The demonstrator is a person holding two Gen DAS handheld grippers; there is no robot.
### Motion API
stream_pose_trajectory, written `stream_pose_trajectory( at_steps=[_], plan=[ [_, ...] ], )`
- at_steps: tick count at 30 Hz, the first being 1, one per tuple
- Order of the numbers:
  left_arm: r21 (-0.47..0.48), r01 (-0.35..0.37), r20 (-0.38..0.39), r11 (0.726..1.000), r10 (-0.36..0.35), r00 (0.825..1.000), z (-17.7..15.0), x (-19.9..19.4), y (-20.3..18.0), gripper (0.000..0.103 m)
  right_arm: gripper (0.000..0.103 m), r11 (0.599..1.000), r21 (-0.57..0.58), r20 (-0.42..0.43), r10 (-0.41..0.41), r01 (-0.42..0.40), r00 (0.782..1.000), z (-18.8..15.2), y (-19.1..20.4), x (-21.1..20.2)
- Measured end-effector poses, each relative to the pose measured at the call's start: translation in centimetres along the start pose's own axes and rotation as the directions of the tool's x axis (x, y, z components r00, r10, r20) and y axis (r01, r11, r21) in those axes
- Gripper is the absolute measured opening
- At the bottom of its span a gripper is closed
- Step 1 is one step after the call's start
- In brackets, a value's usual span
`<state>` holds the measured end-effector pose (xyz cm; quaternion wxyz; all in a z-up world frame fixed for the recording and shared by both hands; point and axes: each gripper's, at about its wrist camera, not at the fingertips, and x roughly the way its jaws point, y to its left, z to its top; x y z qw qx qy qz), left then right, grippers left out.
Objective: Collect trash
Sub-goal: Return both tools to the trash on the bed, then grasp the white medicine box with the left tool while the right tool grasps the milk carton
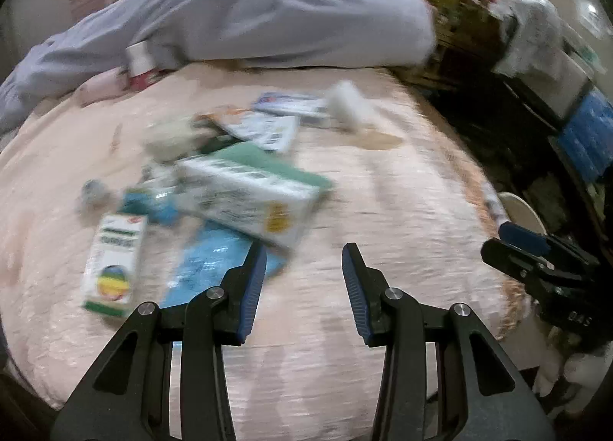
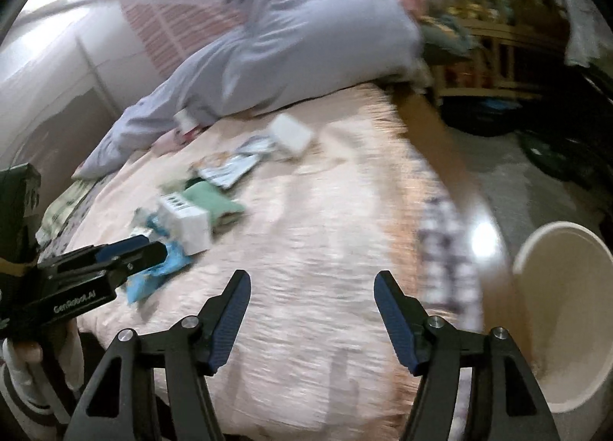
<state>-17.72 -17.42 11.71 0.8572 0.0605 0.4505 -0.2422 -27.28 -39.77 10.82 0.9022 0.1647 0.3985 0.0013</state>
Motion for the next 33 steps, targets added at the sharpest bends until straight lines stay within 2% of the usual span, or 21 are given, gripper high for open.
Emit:
stream_pose_trajectory(
  at_steps=[5, 10, 18, 21, 25, 31, 33],
  plan=[
    [-0.095, -0.059, -0.013, 0.994, 0.058, 0.998, -0.6, -0.2, 5.9, 0.039, 0.065, 0.991, -0.111, -0.048, 0.063, -0.068, 0.997, 1.2, 5.5, 3.2],
    [-0.174, -0.106, -0.033, 0.979, 0.102, 0.994, -1.3, 0.0, 10.7, 0.039, 0.065, 0.974, -0.200, -0.084, 0.088, -0.103, 0.993, 2.4, 10.1, 6.5],
    [-0.246, -0.151, -0.086, 0.958, 0.134, 0.987, -2.0, 1.4, 15.7, 0.040, 0.065, 0.953, -0.275, -0.132, 0.095, -0.128, 0.987, 4.6, 14.3, 10.7],
    [-0.256, -0.155, -0.101, 0.954, 0.133, 0.986, -2.2, 1.9, 16.6, 0.041, 0.066, 0.935, -0.332, -0.149, 0.078, -0.124, 0.986, 5.0, 15.9, 12.1],
    [-0.243, -0.141, -0.116, 0.960, 0.115, 0.987, -2.0, 2.8, 16.7, 0.045, 0.066, 0.907, -0.414, -0.160, 0.009, -0.076, 0.987, 5.3, 17.6, 14.7],
    [-0.205, -0.122, -0.125, 0.971, 0.097, 0.987, -1.8, 4.4, 15.9, 0.054, 0.067, 0.871, -0.489, -0.186, -0.057, -0.042, 0.981, 4.8, 18.6, 17.6],
    [-0.189, -0.125, -0.125, 0.974, 0.103, 0.987, -1.7, 4.8, 15.7, 0.055, 0.070, 0.867, -0.496, -0.183, -0.063, -0.036, 0.981, 4.6, 18.6, 18.0]
  ],
)
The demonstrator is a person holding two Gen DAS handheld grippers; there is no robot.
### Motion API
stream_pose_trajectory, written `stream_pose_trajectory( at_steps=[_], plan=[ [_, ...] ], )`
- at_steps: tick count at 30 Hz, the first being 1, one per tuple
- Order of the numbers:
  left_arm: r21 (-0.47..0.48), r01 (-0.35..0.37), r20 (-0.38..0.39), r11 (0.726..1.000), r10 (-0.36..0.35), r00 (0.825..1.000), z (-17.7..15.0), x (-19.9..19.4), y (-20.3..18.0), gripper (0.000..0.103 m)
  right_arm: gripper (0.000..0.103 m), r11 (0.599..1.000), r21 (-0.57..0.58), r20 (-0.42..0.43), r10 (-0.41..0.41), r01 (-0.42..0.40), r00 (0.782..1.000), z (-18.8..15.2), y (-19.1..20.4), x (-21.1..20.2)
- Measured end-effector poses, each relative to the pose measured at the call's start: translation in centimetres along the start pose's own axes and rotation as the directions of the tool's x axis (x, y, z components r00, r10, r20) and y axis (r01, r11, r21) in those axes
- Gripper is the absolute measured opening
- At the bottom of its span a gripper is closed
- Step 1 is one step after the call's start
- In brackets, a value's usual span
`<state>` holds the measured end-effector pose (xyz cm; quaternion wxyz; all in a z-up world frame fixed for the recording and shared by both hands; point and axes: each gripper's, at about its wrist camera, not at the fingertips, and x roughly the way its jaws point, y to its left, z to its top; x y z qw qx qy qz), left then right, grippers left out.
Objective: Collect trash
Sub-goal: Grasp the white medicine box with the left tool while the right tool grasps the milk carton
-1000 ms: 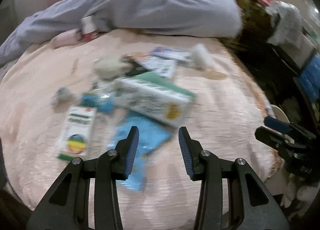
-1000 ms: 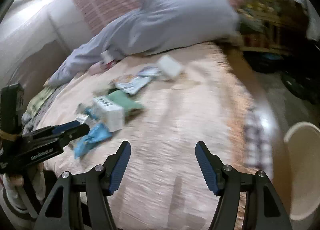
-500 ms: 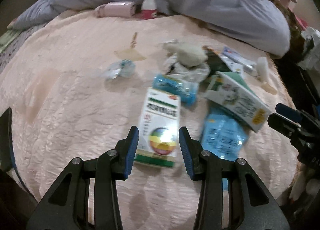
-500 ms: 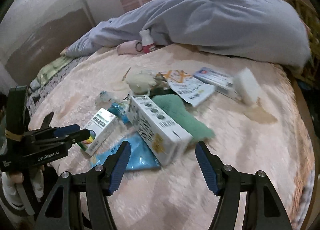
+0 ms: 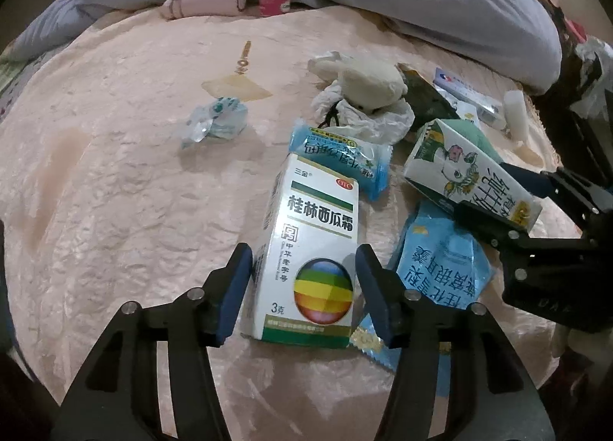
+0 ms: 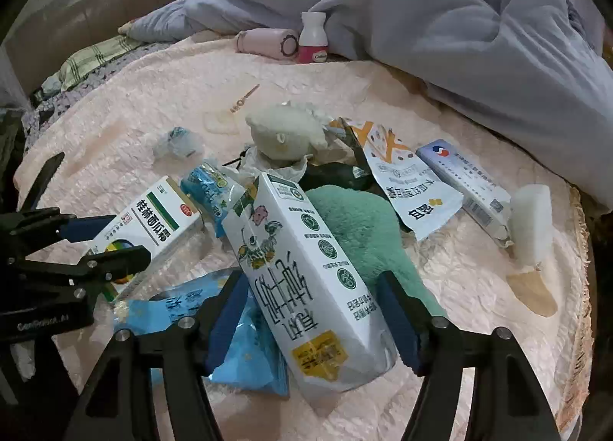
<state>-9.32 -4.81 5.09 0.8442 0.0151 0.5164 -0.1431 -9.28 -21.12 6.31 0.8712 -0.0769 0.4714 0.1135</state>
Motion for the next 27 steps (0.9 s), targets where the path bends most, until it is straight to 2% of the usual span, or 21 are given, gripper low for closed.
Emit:
stream_pose_trajectory(
  at_steps=[4, 8, 12, 17, 22, 27],
  plan=[
    [0.044, -0.011, 0.002, 0.999, 0.011, 1.000, 0.3, 0.5, -0.4, 0.057, 0.073, 0.999, -0.027, 0.001, -0.027, 0.027, 1.000, 0.0, 0.2, 0.8],
    [0.095, -0.043, -0.059, 0.995, 0.049, 0.997, -0.2, 2.0, -0.5, 0.056, 0.071, 0.998, -0.057, 0.013, -0.036, 0.036, 0.999, 0.0, 0.3, 1.2],
    [0.064, 0.017, -0.024, 0.998, -0.015, 1.000, -0.6, 1.1, 0.0, 0.053, 0.054, 0.999, 0.026, 0.045, 0.028, -0.029, 0.999, -0.5, -1.1, -0.9],
    [0.033, 0.103, 0.051, 0.994, -0.105, 0.993, -0.2, -1.8, -0.1, 0.053, 0.052, 0.976, 0.174, 0.113, 0.112, -0.131, 0.987, -2.3, -4.0, -4.9],
    [0.040, 0.151, 0.069, 0.988, -0.153, 0.986, -0.2, -3.5, -1.1, 0.052, 0.052, 0.953, 0.264, 0.122, 0.121, -0.149, 0.985, -5.1, -5.5, -7.2],
    [0.074, 0.171, 0.075, 0.982, -0.177, 0.981, -0.5, -4.1, -3.8, 0.052, 0.046, 0.935, 0.321, 0.141, 0.112, -0.153, 0.984, -7.2, -6.5, -8.6]
  ],
)
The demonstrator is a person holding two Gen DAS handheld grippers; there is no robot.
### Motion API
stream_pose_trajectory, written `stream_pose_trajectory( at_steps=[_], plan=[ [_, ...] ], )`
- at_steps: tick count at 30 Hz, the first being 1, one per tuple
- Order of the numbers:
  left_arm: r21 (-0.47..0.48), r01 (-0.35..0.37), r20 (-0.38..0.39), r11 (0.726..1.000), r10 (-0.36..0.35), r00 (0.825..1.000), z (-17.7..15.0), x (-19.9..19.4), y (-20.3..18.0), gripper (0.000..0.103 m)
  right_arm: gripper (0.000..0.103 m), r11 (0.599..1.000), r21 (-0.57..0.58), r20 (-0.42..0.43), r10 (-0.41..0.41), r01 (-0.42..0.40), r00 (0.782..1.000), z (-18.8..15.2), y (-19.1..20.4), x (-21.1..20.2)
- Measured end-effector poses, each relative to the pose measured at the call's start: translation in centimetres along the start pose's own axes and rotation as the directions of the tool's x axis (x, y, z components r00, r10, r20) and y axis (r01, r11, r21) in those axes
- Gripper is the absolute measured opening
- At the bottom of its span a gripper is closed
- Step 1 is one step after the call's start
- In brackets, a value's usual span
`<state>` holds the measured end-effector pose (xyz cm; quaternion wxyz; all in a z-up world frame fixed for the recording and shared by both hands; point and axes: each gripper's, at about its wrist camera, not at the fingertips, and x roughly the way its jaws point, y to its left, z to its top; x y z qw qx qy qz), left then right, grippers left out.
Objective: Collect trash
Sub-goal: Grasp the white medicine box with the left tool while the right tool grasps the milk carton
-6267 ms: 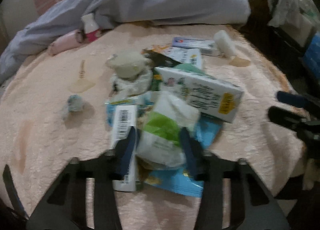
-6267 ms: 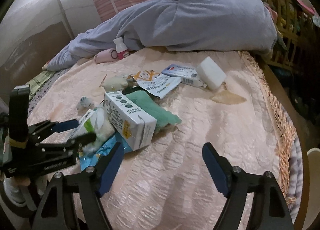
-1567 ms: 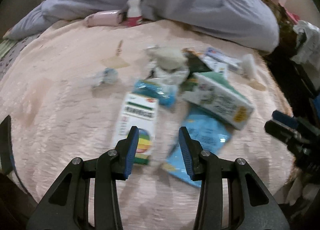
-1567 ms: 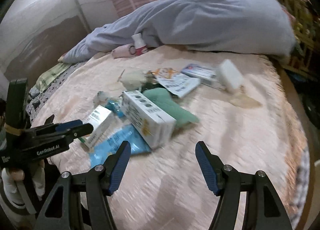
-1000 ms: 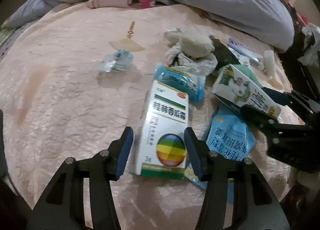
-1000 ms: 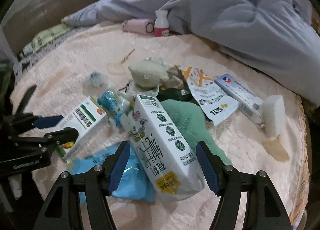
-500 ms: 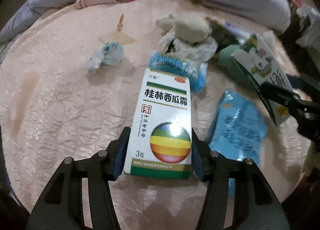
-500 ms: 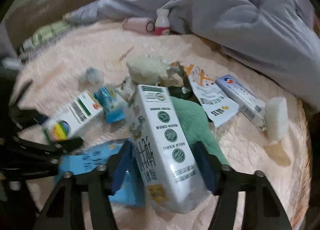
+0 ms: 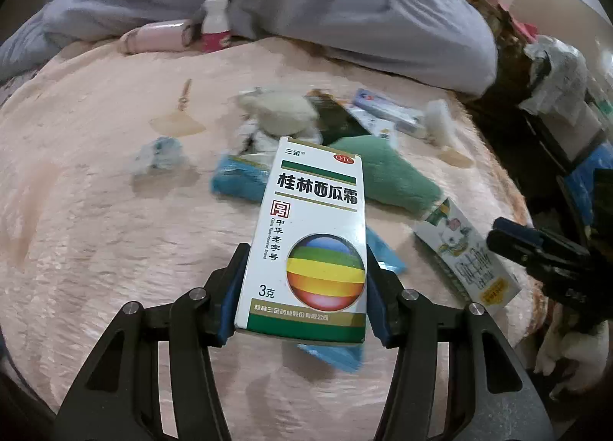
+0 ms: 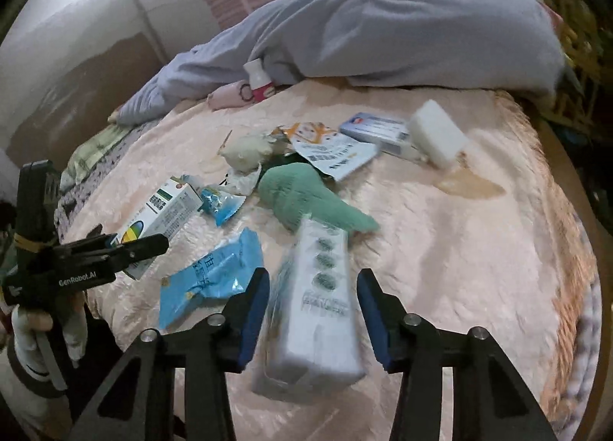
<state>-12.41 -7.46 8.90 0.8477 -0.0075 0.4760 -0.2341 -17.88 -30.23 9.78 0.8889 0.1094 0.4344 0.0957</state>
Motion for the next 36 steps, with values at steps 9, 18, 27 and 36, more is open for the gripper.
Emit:
stream_pose_trajectory(
  at_steps=[9, 18, 27, 36],
  plan=[
    [0.023, -0.004, -0.003, 1.000, 0.004, 1.000, -0.4, -0.2, -2.2, 0.053, 0.050, 0.998, 0.007, 0.013, -0.058, 0.058, 0.998, -1.5, -0.8, -1.8],
    [0.013, 0.002, -0.009, 1.000, -0.002, 1.000, -0.7, -0.5, -2.5, 0.053, 0.072, 0.990, -0.106, -0.098, -0.100, 0.090, 0.990, -1.5, 1.0, 2.1],
    [0.057, 0.032, 0.002, 0.998, -0.032, 0.999, -0.5, -0.6, -5.9, 0.053, 0.055, 0.992, -0.067, -0.033, -0.110, 0.107, 0.993, -2.6, -0.8, -0.3],
    [0.137, 0.082, -0.005, 0.987, -0.082, 0.997, -0.5, -0.3, -11.8, 0.053, 0.055, 0.993, 0.040, 0.039, -0.111, 0.110, 0.993, -4.0, -4.2, -5.8]
  ],
)
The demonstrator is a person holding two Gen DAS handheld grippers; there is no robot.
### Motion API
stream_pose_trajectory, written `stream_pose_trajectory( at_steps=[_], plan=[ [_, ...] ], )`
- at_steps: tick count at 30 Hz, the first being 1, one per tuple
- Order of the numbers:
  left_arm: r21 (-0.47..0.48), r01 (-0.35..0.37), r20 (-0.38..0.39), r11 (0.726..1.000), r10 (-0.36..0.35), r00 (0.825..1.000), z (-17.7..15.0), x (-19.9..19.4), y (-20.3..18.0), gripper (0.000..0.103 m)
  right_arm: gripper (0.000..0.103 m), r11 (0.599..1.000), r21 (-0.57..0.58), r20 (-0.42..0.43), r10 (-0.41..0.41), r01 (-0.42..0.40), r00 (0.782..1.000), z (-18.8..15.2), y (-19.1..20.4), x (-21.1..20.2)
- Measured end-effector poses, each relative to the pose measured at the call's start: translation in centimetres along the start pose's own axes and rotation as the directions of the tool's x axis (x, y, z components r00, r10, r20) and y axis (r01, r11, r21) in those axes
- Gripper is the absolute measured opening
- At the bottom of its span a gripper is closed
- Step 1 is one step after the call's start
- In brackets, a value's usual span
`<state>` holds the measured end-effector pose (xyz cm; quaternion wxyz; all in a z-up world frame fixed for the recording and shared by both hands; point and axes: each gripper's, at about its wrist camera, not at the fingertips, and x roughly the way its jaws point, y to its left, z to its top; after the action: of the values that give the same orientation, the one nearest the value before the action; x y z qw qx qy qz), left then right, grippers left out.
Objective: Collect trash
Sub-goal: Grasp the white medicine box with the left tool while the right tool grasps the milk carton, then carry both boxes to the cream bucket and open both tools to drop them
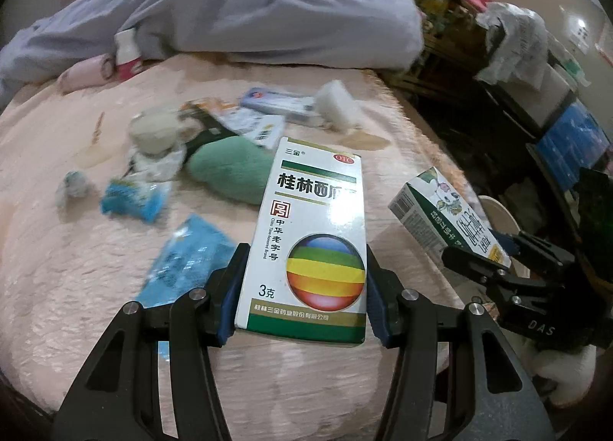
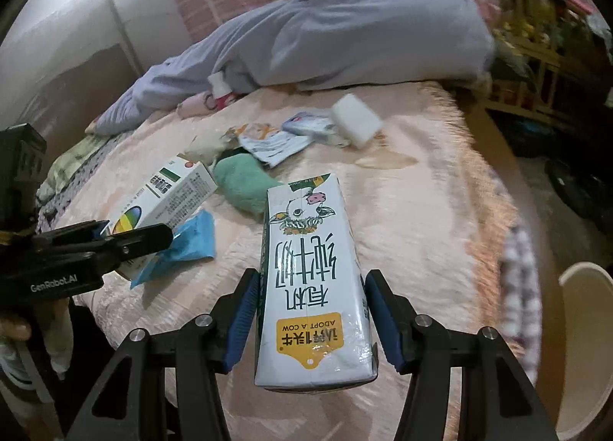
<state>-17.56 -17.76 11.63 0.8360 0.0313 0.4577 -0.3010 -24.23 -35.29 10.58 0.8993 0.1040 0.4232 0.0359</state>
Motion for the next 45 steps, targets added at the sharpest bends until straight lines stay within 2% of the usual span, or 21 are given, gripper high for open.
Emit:
stream_pose_trajectory(
  at_steps=[11, 24, 32, 36, 45],
  plan=[
    [0.094, 0.070, -0.015, 0.993, -0.068, 0.998, 0.8, 1.6, -7.1, 0.052, 0.055, 0.993, 0.088, 0.070, -0.080, 0.073, 0.994, -2.0, -5.1, -5.0],
    [0.205, 0.162, -0.076, 0.965, -0.150, 0.986, 1.0, 4.7, -16.3, 0.052, 0.055, 0.957, 0.220, 0.080, -0.208, 0.186, 0.975, -4.9, -13.1, -9.7],
    [0.253, 0.216, -0.123, 0.943, -0.190, 0.974, 0.9, 7.1, -21.5, 0.053, 0.055, 0.916, 0.300, 0.061, -0.299, 0.268, 0.952, -7.0, -17.7, -11.8],
    [0.258, 0.249, -0.152, 0.933, -0.216, 0.965, 1.0, 8.4, -23.6, 0.053, 0.055, 0.879, 0.362, 0.036, -0.347, 0.311, 0.937, -8.6, -20.4, -12.4],
    [0.254, 0.324, -0.219, 0.911, -0.272, 0.937, 1.4, 12.1, -28.2, 0.053, 0.055, 0.814, 0.459, -0.030, -0.387, 0.357, 0.922, -10.9, -24.9, -12.3]
  ],
)
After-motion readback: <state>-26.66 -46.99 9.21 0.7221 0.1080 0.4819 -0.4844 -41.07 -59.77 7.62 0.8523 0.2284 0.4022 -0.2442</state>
